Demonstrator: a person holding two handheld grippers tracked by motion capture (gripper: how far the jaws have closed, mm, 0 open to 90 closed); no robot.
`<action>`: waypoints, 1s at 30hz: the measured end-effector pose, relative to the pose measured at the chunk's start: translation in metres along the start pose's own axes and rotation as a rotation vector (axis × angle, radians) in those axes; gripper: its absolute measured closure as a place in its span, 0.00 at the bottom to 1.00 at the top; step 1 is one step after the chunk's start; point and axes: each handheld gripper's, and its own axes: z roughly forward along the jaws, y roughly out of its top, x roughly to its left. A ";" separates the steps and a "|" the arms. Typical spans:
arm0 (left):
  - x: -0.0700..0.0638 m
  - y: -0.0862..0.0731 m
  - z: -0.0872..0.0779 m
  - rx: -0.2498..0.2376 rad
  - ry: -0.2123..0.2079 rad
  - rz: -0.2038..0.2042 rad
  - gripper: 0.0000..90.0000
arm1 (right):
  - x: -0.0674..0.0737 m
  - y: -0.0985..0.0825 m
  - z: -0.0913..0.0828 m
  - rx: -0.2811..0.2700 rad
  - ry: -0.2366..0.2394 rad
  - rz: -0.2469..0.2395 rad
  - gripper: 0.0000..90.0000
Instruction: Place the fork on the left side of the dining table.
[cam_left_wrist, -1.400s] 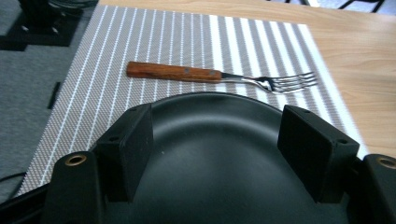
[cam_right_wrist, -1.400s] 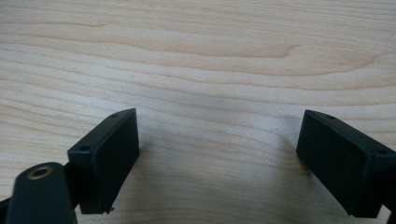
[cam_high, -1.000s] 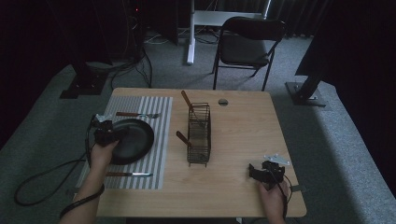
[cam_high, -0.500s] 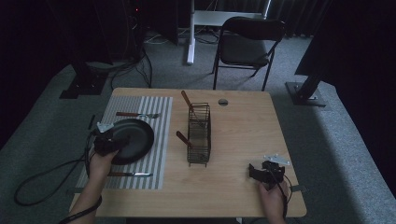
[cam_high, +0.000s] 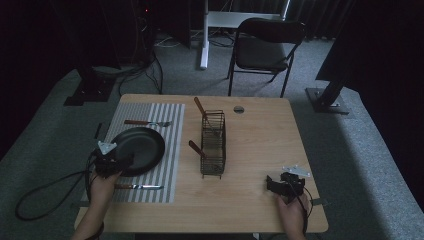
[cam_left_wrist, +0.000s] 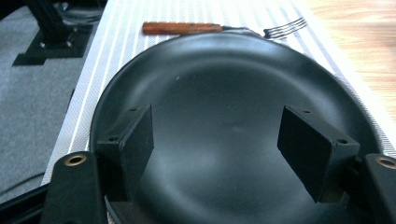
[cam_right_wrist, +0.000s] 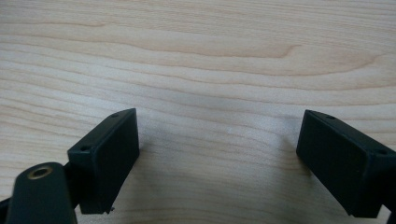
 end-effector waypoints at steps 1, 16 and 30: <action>0.001 -0.002 -0.001 -0.003 -0.001 -0.005 0.30 | 0.000 0.000 0.000 0.000 0.000 0.000 0.14; -0.011 -0.034 -0.037 -0.070 -0.047 -0.010 0.30 | 0.000 0.000 0.000 0.001 0.000 -0.001 0.14; -0.008 -0.078 -0.057 0.044 0.024 -0.041 0.11 | 0.000 0.000 0.000 0.000 0.000 0.000 0.14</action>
